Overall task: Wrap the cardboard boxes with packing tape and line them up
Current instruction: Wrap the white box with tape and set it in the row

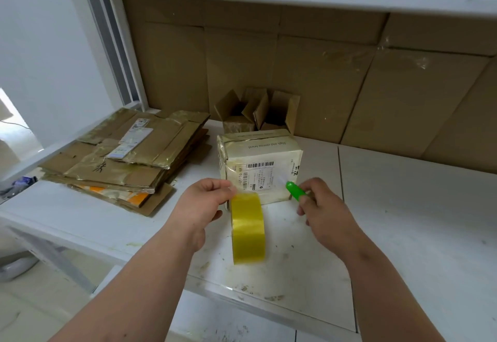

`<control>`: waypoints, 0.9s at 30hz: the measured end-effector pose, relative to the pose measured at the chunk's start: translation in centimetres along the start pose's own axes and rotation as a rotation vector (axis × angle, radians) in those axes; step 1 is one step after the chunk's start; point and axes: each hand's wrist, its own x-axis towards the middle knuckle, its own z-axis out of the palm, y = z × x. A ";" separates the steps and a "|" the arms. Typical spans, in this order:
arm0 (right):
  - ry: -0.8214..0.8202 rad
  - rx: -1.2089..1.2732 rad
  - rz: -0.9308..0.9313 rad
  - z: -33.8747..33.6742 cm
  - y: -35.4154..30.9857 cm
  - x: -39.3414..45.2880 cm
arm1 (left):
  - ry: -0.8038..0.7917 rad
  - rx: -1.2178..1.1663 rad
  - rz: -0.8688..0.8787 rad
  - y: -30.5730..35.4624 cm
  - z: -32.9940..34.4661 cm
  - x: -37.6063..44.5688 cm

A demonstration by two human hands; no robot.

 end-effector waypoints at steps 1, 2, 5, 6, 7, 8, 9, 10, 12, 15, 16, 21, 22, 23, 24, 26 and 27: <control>-0.028 0.041 -0.023 0.0 -0.9 -0.1 | 0.000 -0.007 -0.006 -0.1 0.1 0.0; -0.062 0.064 -0.050 0.0 -1.7 -0.1 | -0.003 -0.014 -0.009 -0.1 0.2 0.0; -0.121 0.020 -0.147 0.2 -3.3 0.1 | -0.012 -0.041 -0.007 -0.2 0.3 0.0; -0.131 -0.010 -0.178 0.3 -3.6 0.1 | -0.019 -0.051 -0.005 -0.1 0.3 0.0; -0.133 -0.037 -0.202 0.5 -3.9 0.2 | -0.026 -0.060 -0.003 -0.2 0.3 0.0; -0.125 -0.062 -0.221 0.6 -4.3 0.3 | -0.028 -0.067 0.000 -0.2 0.4 0.1; -0.111 -0.093 -0.237 0.7 -4.6 0.4 | -0.027 -0.070 0.004 -0.2 0.4 0.1; -0.098 -0.132 -0.254 0.8 -4.9 0.5 | -0.023 -0.075 0.006 -0.3 0.4 0.2; -0.076 -0.225 -0.280 1.0 -5.6 0.8 | -0.014 -0.088 0.006 -0.4 0.4 0.3; -0.063 -0.339 -0.305 1.3 -6.3 1.1 | -0.008 -0.104 0.002 -0.6 0.4 0.4; -0.061 -0.364 -0.307 1.5 -6.4 1.3 | -0.009 -0.110 0.003 -0.6 0.4 0.5; -0.046 -0.450 -0.319 1.9 -6.9 2.0 | -0.005 -0.125 0.014 -0.8 0.5 0.8; -0.043 -0.465 -0.327 2.0 -7.0 2.1 | -0.004 -0.126 0.018 -0.8 0.6 0.8; -0.040 -0.480 -0.332 2.0 -7.2 2.2 | -0.003 -0.127 0.021 -0.8 0.6 0.8; -0.038 -0.497 -0.336 2.0 -7.3 2.3 | -0.002 -0.127 0.023 -0.8 0.6 0.8; -0.033 -0.536 -0.351 2.1 -7.5 2.5 | -0.001 -0.127 0.028 -0.8 0.7 0.8; -0.030 -0.552 -0.356 2.1 -7.7 2.5 | -0.003 -0.129 0.030 -0.7 0.7 0.8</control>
